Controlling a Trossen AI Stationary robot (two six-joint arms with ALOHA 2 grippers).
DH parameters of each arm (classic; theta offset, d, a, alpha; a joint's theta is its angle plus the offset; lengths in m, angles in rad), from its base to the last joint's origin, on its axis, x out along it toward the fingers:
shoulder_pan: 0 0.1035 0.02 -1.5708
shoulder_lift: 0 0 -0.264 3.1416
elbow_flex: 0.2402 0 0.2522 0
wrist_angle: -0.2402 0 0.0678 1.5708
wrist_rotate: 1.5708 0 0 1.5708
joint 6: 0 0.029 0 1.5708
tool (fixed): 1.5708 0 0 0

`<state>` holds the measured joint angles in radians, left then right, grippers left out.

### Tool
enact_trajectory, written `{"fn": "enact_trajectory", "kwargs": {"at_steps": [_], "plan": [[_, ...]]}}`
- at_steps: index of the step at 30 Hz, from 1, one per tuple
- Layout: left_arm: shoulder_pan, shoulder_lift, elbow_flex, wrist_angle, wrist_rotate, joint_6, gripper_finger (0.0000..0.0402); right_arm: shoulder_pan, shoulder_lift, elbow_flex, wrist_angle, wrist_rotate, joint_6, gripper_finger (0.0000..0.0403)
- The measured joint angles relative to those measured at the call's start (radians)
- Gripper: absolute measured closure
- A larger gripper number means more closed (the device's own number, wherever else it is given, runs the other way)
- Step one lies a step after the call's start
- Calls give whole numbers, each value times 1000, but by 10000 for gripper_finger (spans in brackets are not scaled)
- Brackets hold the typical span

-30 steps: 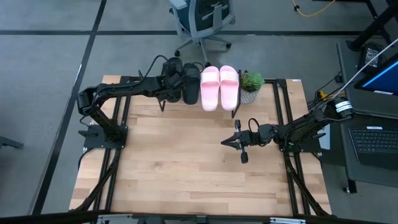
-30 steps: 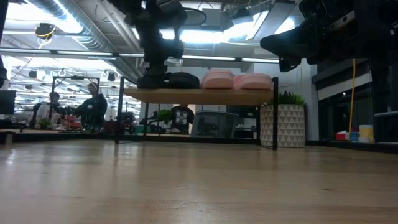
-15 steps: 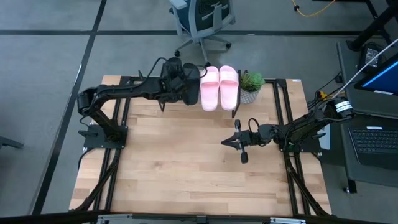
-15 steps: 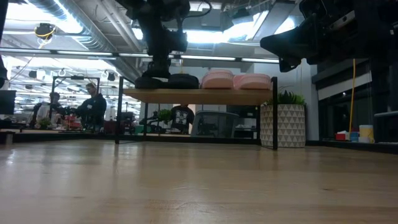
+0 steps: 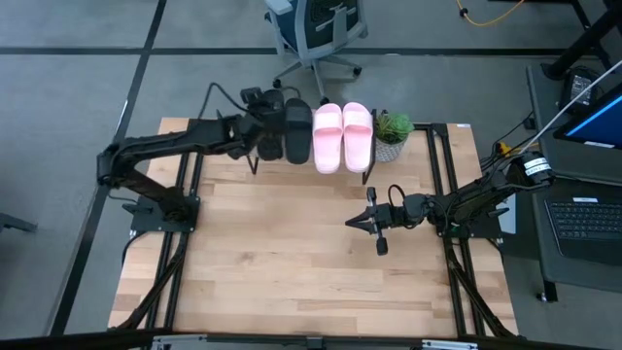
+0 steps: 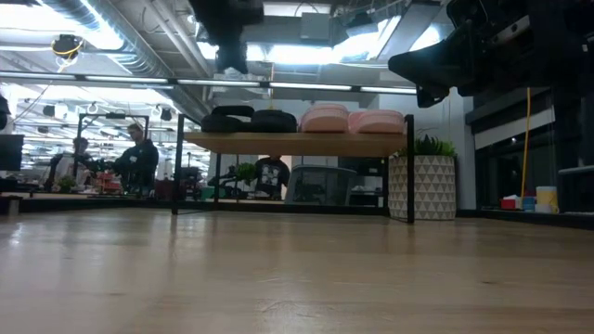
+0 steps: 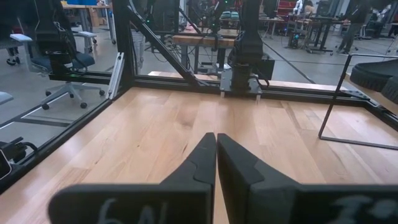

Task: Pick and place slides into the shelf
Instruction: Put the black slides on the shelf

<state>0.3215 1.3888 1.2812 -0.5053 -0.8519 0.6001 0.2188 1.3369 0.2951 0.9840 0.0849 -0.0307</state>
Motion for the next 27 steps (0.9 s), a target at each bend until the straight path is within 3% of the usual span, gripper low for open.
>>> {"fn": "enact_trajectory", "kwargs": {"at_steps": [4, 10, 27], "plan": [[21, -30, 1, -7, 75, -19, 301, 0, 0, 0, 3, 0, 1, 385], [87, -30, 1, -9, 142, 28, 392, 0, 0, 0, 9, 0, 2, 385], [336, -28, 17, -10, 548, 31, 401, 0, 0, 0, 8, 0, 4, 385]]}}
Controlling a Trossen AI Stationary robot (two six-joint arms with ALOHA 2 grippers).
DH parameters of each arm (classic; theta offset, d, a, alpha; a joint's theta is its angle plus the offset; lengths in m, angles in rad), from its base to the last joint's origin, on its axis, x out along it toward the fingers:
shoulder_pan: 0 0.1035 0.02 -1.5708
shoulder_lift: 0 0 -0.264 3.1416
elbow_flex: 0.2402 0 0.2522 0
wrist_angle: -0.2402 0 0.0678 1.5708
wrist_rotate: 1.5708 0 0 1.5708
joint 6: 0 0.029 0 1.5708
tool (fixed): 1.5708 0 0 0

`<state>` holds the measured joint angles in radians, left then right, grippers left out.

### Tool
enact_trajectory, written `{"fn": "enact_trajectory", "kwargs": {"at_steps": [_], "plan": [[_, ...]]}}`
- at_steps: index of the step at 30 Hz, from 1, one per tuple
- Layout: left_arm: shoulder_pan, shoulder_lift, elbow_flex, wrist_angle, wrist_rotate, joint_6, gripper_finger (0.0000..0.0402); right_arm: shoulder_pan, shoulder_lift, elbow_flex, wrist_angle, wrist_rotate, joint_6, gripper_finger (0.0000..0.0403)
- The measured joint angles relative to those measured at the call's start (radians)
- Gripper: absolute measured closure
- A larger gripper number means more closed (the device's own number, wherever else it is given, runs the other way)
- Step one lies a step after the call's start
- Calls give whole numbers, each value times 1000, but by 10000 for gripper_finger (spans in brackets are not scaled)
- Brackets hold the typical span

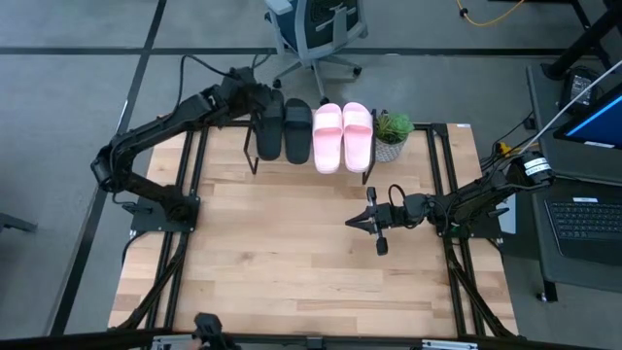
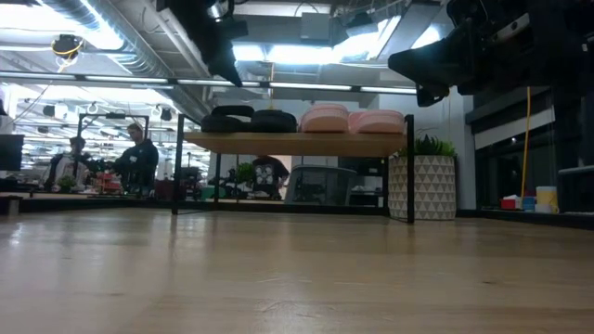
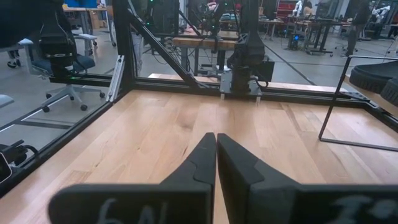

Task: Pick and place slides into the shelf
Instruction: Put the black slides on the shelf

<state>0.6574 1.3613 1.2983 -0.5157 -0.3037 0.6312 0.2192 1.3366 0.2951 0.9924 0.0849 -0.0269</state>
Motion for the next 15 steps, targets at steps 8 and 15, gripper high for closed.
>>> {"fn": "enact_trajectory", "kwargs": {"at_steps": [8, 15], "plan": [[102, 9, 5, -30, 169, -59, 401, 0, 0, 0, -1, 0, 0, 385], [141, 71, 5, -33, 201, -98, 401, 0, 0, 0, -1, 0, 0, 385]]}}
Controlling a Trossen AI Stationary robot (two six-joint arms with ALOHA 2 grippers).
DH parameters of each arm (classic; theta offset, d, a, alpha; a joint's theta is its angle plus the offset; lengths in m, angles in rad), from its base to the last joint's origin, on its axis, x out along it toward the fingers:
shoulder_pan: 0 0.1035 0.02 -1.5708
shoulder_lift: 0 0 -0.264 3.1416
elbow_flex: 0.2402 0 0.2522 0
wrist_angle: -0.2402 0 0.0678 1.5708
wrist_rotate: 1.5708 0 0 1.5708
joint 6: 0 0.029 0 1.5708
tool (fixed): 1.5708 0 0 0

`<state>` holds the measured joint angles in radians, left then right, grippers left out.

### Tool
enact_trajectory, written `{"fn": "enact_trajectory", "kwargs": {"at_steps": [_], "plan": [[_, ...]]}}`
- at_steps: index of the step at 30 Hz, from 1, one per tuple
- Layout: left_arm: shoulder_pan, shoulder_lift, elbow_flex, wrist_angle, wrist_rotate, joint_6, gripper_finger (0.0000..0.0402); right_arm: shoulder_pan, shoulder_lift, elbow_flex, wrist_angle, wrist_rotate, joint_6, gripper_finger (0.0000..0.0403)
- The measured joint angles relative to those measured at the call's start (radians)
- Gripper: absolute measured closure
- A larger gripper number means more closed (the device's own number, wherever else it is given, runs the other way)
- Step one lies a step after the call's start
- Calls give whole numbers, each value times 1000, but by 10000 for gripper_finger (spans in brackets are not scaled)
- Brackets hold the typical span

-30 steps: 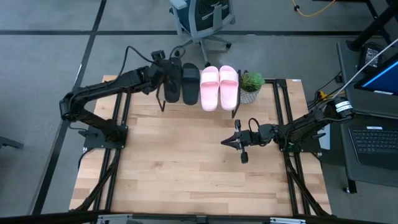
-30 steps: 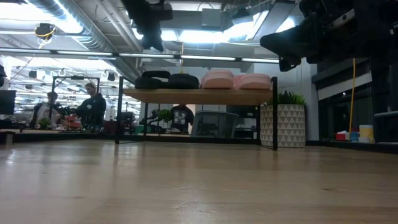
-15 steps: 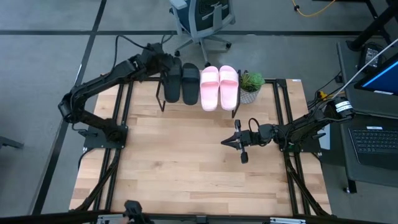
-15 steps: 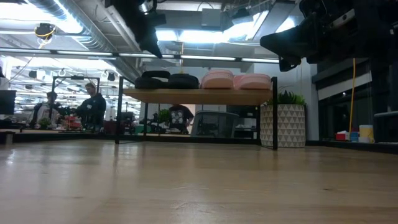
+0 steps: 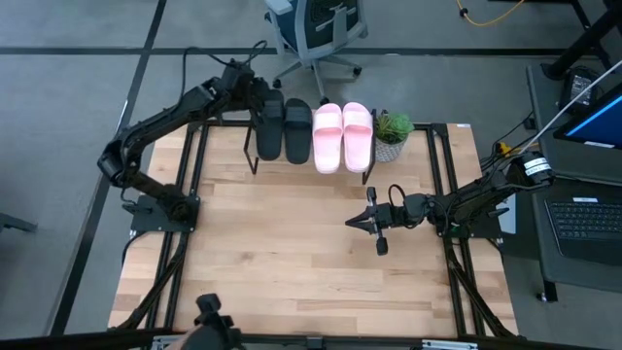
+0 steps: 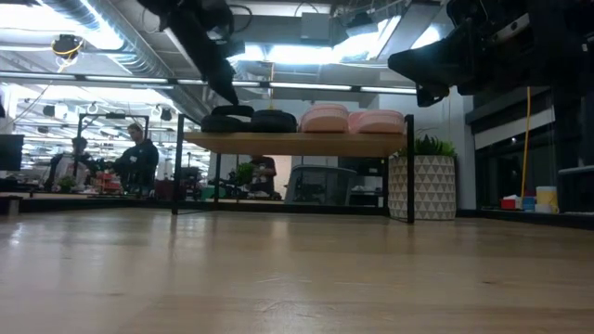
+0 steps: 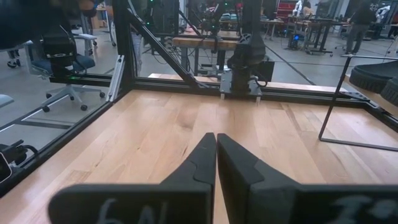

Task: Pick and place slides into the shelf
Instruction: Put the black slides on the shelf, then return to Home Position

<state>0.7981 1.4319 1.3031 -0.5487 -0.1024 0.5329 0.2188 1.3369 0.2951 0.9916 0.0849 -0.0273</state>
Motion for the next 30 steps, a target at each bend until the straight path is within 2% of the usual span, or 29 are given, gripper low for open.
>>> {"fn": "enact_trajectory", "kwargs": {"at_steps": [12, 21, 30], "plan": [[2, 170, 1, 57, -18, 27, 402, 0, 0, 0, -1, 0, 0, 385], [-6, 170, 0, 85, -19, 28, 401, 0, 0, 0, -7, 0, -2, 385], [-51, 66, 26, 119, -24, 48, 401, 0, 0, 0, -10, 1, -4, 385]]}}
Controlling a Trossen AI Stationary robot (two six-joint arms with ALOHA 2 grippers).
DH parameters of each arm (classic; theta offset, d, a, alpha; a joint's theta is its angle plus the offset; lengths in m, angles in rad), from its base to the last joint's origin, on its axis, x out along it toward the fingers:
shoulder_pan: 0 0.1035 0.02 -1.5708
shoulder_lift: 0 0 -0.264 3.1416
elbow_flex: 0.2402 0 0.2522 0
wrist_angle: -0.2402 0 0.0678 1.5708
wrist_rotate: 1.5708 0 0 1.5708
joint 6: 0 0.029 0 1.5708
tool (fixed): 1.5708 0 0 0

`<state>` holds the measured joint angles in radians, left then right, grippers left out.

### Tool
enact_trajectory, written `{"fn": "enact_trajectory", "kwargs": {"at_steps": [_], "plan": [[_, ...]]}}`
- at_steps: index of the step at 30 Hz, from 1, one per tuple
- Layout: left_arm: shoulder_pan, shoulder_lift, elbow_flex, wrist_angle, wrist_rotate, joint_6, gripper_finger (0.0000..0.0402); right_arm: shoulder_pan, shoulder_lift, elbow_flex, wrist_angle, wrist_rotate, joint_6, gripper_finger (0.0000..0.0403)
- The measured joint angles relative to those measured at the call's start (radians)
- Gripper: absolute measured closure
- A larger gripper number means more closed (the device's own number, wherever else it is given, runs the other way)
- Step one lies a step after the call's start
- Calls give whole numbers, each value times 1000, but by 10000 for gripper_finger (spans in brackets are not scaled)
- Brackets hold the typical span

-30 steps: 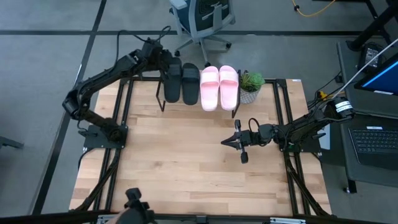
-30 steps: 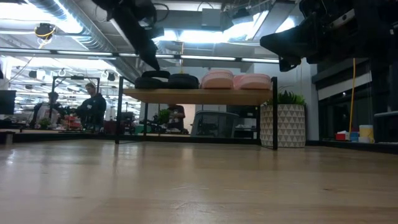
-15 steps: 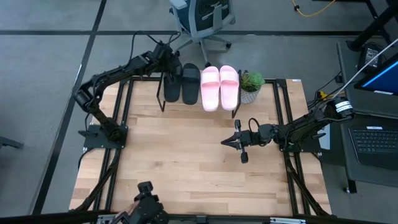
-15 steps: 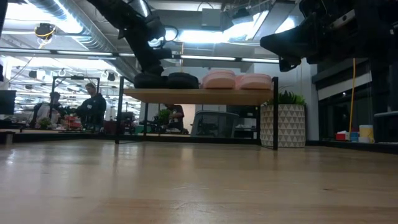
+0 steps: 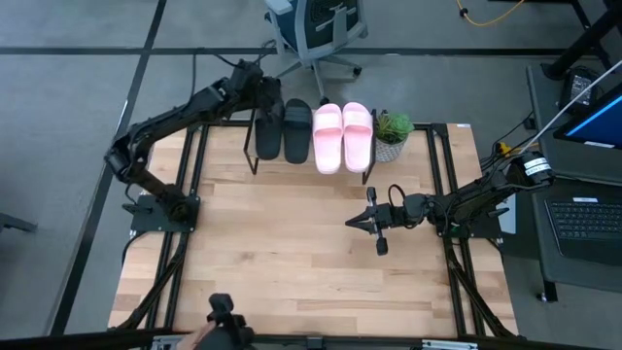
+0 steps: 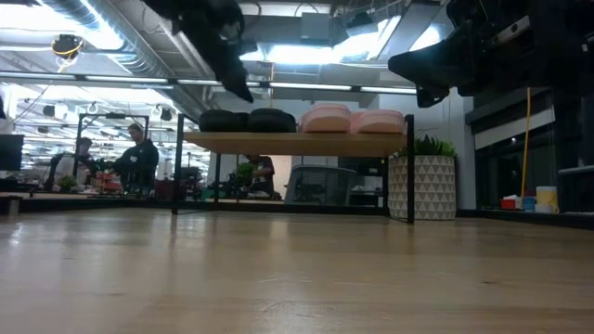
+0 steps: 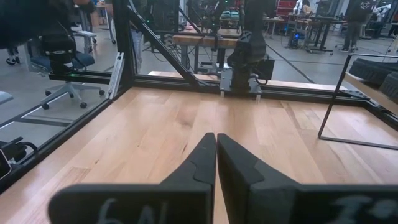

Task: Pick and place slides into the shelf
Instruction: Return to Home Position

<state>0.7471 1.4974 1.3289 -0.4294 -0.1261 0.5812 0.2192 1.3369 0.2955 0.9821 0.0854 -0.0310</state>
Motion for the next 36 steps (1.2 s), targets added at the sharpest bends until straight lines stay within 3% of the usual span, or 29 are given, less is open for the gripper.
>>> {"fn": "enact_trajectory", "kwargs": {"at_steps": [11, 16, 20, 27, 36], "plan": [[-92, -204, 4, -66, -17, -84, 401, 0, 0, 0, 0, 0, 5, 385], [-183, -319, -44, -149, 83, -187, 401, 1, 0, 5, -2, 0, 27, 385], [-284, -443, -179, -50, 94, -238, 401, 15, 0, 42, -47, 0, 28, 385], [-477, -681, -526, 201, 81, -342, 401, 53, 0, 160, -231, -3, 38, 385], [-721, -931, -851, 461, -79, -448, 401, 107, -3, 223, -254, -12, 49, 385]]}}
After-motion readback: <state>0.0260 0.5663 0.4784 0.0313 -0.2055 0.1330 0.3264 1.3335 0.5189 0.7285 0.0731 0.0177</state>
